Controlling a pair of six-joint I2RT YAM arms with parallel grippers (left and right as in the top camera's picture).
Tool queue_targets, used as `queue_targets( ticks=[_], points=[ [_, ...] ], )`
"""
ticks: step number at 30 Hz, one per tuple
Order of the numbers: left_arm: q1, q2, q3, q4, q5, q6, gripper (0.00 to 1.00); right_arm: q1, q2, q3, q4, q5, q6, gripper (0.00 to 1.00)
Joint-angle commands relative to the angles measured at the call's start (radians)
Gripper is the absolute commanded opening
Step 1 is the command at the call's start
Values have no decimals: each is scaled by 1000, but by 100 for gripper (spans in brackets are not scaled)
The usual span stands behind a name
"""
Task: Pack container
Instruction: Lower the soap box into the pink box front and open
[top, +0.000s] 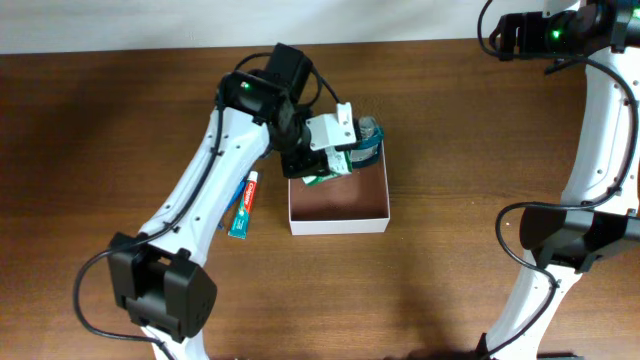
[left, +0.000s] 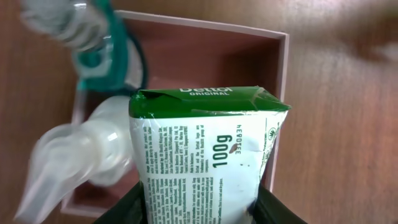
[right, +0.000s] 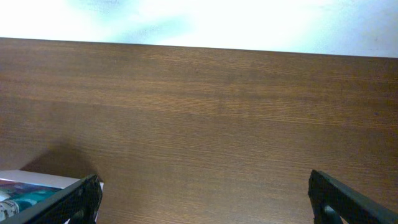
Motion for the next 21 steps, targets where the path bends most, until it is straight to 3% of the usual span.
queue_targets(
  ticks=[1, 21],
  points=[
    [-33, 27, 14, -7, 46, 44, 14, -3, -3, 5, 3, 1, 1, 99],
    [-77, 169, 9, -2, 46, 44, 14, -3, -2, 5, 3, 1, 1, 99]
  ],
)
